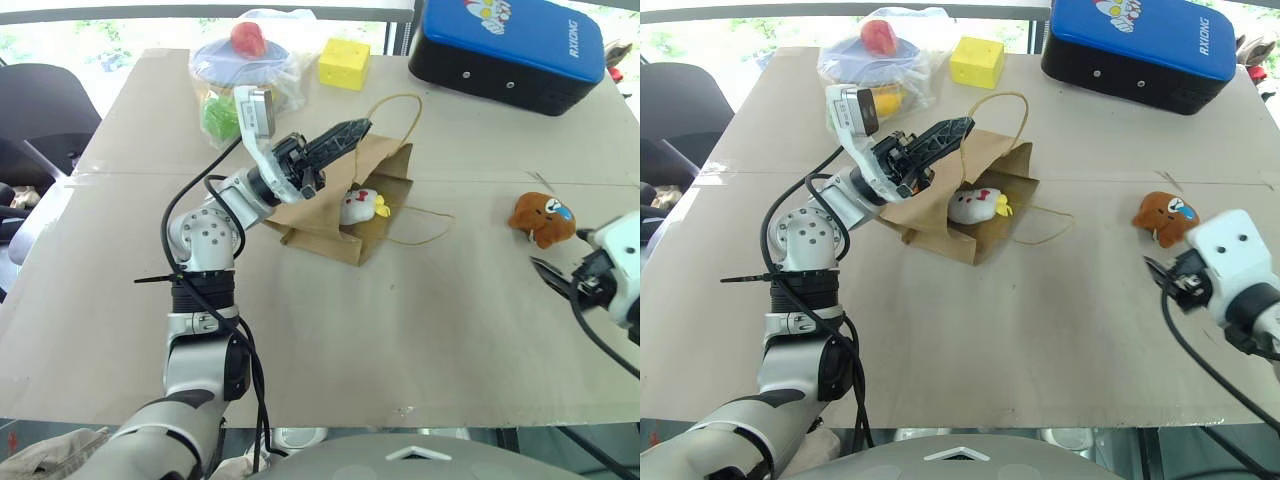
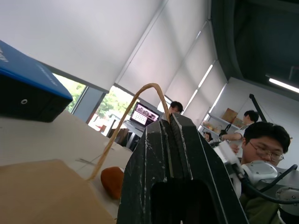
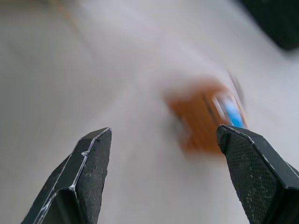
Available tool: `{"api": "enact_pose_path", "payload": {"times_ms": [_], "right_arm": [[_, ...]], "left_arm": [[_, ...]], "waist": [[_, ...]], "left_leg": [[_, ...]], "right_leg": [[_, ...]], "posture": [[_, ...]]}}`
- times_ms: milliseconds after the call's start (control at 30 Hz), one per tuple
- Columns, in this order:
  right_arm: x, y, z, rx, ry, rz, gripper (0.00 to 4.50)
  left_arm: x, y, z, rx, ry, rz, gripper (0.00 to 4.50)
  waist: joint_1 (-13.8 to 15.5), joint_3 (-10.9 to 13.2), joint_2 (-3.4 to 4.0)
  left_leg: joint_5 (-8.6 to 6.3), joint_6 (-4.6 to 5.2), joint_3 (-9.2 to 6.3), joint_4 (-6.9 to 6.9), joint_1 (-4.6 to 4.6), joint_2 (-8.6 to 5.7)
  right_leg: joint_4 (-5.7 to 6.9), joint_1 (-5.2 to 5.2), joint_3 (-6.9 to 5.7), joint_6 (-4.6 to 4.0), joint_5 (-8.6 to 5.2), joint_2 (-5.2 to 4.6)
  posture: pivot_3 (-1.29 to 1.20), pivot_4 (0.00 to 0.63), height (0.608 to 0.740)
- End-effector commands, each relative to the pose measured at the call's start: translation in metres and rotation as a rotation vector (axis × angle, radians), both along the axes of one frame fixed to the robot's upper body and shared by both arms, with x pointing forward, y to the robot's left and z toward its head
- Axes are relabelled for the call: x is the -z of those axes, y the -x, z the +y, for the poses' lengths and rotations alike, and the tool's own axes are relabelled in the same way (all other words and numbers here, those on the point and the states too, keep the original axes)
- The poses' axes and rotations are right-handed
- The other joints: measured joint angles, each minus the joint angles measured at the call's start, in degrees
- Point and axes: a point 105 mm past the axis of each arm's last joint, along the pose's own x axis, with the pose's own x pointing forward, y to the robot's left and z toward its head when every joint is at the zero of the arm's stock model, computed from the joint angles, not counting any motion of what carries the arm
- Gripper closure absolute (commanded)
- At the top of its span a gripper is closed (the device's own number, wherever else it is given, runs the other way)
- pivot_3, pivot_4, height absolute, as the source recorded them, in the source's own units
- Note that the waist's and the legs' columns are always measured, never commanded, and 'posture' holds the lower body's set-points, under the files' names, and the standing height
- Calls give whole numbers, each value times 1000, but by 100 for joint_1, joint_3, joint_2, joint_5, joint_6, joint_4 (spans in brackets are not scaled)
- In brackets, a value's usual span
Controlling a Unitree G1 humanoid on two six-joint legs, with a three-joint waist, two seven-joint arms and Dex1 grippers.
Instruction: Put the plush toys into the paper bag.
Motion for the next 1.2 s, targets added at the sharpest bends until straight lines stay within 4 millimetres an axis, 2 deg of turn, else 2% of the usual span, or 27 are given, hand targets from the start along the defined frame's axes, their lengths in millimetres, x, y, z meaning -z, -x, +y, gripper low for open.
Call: {"api": "enact_pose_path", "payload": {"times_ms": [33,100,233,333,433,567,700,733,800,933,967,1067,1133,1200], "right_arm": [[14,-17,-20,55,136,27,991],[23,-26,-22,48,155,45,991],[14,-51,-24,77,150,-28,991],[2,-72,-15,99,109,-86,991],[0,-81,-13,112,100,-84,991],[12,-91,-20,146,102,-10,991],[27,-92,-16,134,57,97,991],[29,-92,-16,137,34,110,1510],[30,-90,-15,140,10,130,2245],[23,-90,-13,129,-18,110,4105],[18,-89,-9,111,-42,89,4431],[-5,-82,15,-19,-144,-4,4431],[-26,-75,41,-138,-257,-79,4431],[-47,-63,75,-320,-289,-157,4431]], "left_arm": [[-9,4,-7,17,5,-54,4500],[-11,4,-8,18,6,-63,4500],[-16,3,-4,0,13,-73,4500],[-15,5,-3,-21,21,-69,4500],[-13,8,-4,-27,27,-65,4500],[-12,10,-3,-38,34,-62,4500],[-12,10,-2,-52,40,-62,4500],[-12,10,-2,-54,41,-62,4500],[-12,11,-3,-56,44,-62,4500],[-11,11,-2,-63,53,-56,4500],[-11,11,-1,-64,54,-54,4500],[-11,9,0,-69,63,-44,4500],[-12,7,2,-69,68,-37,4500],[-12,6,2,-58,64,-31,4500]], "waist": [[-8,-1,3],[-5,-2,4],[9,-2,4],[2,-2,5],[30,-2,5],[48,-2,5],[25,-2,5],[25,-2,5],[27,-2,5],[30,-2,5],[30,-2,5],[26,-2,5],[18,-2,5],[4,-1,7]], "left_leg": [[-1,3,4,1,1,1],[-2,6,7,3,2,2],[4,-4,9,3,-6,5],[10,-14,13,3,-6,5],[10,-15,11,2,-8,6],[10,-15,7,3,-17,3],[10,-14,11,3,-15,1],[9,-14,11,3,-14,2],[9,-13,10,3,-14,3],[9,-13,11,3,-14,3],[9,-13,11,3,-14,3],[9,-13,10,3,-13,4],[9,-13,8,2,-14,6],[9,-13,7,2,-11,10]], "right_leg": [[2,-2,5,0,0,8],[8,-6,12,0,-1,29],[9,-15,19,0,0,37],[8,-17,24,0,0,38],[7,-18,22,0,-1,38],[2,-17,17,0,0,33],[-1,-17,21,0,0,31],[0,-16,21,0,0,33],[0,-16,21,0,0,34],[0,-15,21,1,0,33],[0,-15,21,1,0,33],[1,-15,21,1,0,34],[1,-16,20,1,0,36],[4,-16,21,2,1,39]], "posture": [[0,150,740],[0,150,740],[0,150,740],[0,150,740],[0,150,740],[0,150,740],[0,150,740],[0,150,740],[0,150,740],[0,150,740],[0,150,740],[0,150,740],[0,150,740],[0,150,740]]}}
